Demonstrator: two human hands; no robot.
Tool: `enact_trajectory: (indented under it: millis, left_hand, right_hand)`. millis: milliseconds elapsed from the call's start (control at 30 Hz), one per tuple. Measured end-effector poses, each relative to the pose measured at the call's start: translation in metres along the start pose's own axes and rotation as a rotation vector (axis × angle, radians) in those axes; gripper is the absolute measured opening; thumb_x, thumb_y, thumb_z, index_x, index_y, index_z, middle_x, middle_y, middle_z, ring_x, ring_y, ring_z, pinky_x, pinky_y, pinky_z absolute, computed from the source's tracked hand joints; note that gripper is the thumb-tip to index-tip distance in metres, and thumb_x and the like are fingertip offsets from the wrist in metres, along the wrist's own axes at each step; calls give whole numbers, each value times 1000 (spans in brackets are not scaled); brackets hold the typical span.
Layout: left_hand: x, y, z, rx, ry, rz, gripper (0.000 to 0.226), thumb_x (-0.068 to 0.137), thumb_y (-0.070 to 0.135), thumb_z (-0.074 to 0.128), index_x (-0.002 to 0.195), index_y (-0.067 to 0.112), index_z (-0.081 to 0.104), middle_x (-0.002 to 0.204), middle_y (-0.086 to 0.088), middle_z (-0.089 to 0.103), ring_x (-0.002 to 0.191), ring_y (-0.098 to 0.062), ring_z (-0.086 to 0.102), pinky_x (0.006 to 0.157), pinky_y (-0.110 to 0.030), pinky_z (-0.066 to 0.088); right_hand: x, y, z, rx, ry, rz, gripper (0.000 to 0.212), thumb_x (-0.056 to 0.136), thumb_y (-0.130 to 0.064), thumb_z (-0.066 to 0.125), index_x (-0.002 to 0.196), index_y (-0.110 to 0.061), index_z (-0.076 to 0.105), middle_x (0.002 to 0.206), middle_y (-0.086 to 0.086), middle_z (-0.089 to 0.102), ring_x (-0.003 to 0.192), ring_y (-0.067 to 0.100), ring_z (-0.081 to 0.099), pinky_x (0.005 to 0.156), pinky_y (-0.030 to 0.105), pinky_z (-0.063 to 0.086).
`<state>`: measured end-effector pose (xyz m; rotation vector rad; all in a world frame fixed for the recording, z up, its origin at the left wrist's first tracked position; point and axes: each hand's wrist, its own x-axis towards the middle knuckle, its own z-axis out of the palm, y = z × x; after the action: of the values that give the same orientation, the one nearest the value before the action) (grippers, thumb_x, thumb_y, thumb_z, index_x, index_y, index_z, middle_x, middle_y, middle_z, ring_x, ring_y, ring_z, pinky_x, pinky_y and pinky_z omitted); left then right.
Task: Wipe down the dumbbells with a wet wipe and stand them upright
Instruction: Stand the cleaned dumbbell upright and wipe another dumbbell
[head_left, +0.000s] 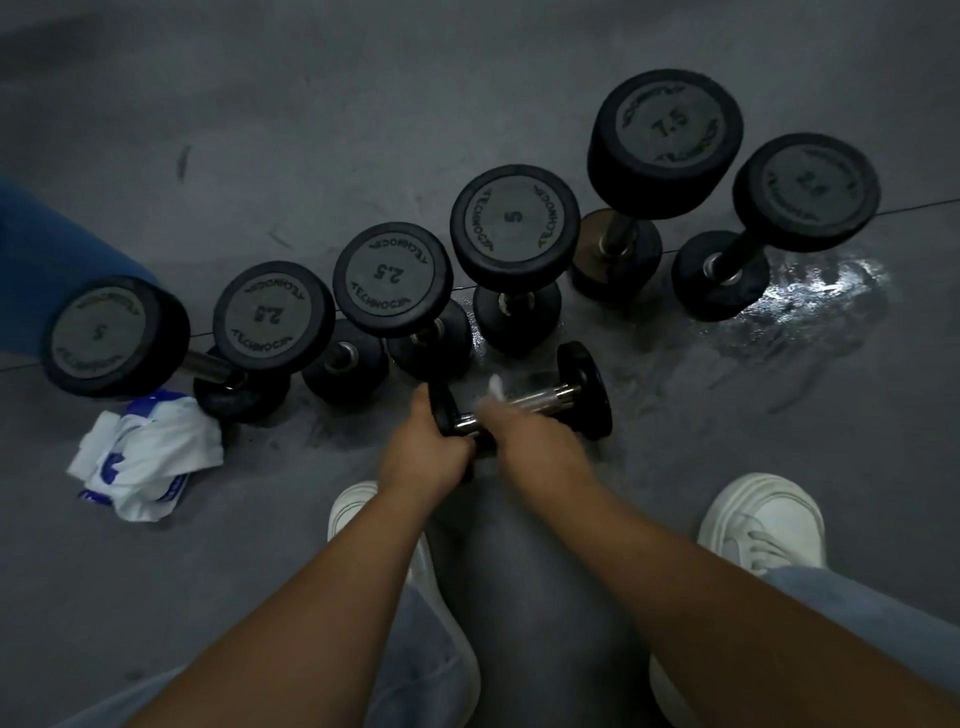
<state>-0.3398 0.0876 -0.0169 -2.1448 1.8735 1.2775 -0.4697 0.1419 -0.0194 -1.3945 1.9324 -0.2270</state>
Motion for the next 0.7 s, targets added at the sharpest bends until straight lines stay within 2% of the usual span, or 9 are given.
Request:
enact_trajectory:
  millis: [100, 167, 200, 267, 400, 500, 533, 633, 700]
  left_hand:
    - [-1, 4, -2, 66, -40, -36, 66, 77, 34, 72, 136, 23, 43, 118, -10, 64, 110, -33, 61, 88, -34, 49]
    - [-8, 3, 4, 44, 28, -63, 75, 82, 40, 67, 146, 22, 32, 126, -12, 62, 115, -34, 59, 94, -39, 49]
    - [-14, 3, 9, 21, 70, -79, 79, 85, 40, 65, 150, 22, 24, 129, -12, 61, 117, -34, 58, 95, -41, 48]
    - [-23, 2, 18, -22, 72, -61, 85, 86, 33, 66, 152, 26, 13, 127, -12, 62, 115, -35, 60, 93, -42, 49]
    - [-18, -4, 22, -95, 0, -23, 97, 78, 11, 68, 151, 32, 8, 123, -10, 62, 107, -33, 63, 91, -40, 53]
    - [-19, -2, 19, -110, -13, -25, 96, 81, 14, 70, 152, 31, 8, 119, -11, 64, 101, -32, 64, 87, -40, 54]
    - [-19, -1, 18, -112, -24, -28, 97, 81, 14, 70, 152, 31, 7, 120, -11, 63, 102, -31, 63, 87, -39, 53]
    - [-13, -1, 16, -136, -34, -33, 100, 77, 11, 69, 151, 33, 5, 124, -11, 61, 106, -31, 62, 92, -42, 54]
    - [-11, -1, 15, -125, -38, -43, 99, 78, 16, 69, 150, 34, 4, 122, -11, 63, 105, -32, 63, 91, -45, 54]
  right_hand:
    - [5, 15, -5, 38, 140, 118, 28, 95, -19, 40, 120, -29, 48, 119, 7, 64, 101, 37, 63, 86, 39, 51]
    - [5, 21, -5, 32, 164, 176, 31, 93, -13, 41, 118, -27, 50, 123, 6, 62, 103, 38, 62, 87, 39, 50]
    - [3, 18, -4, 27, 125, 122, 30, 92, -14, 41, 117, -27, 50, 124, 6, 62, 103, 38, 63, 85, 39, 50]
    - [0, 12, -5, 35, 39, 18, 26, 92, -22, 40, 116, -29, 48, 129, 5, 61, 103, 36, 63, 85, 38, 50]
    - [11, 18, -5, 86, 214, 203, 34, 92, -13, 42, 123, -23, 54, 121, 10, 65, 106, 36, 62, 90, 39, 51]
    - [-6, -2, 11, 101, 31, 4, 29, 96, -25, 43, 123, -27, 53, 119, 6, 66, 104, 32, 63, 85, 37, 51]
    - [-4, 1, 9, 138, 36, 21, 31, 96, -30, 43, 126, -31, 52, 120, 5, 66, 107, 31, 62, 86, 34, 49]
    - [9, 23, 11, 145, 256, 181, 34, 95, -27, 41, 127, -34, 51, 118, 8, 66, 104, 35, 63, 86, 36, 50]
    - [2, 17, 15, 101, 100, 75, 33, 98, -41, 38, 126, -34, 53, 120, 7, 66, 109, 34, 61, 91, 37, 48]
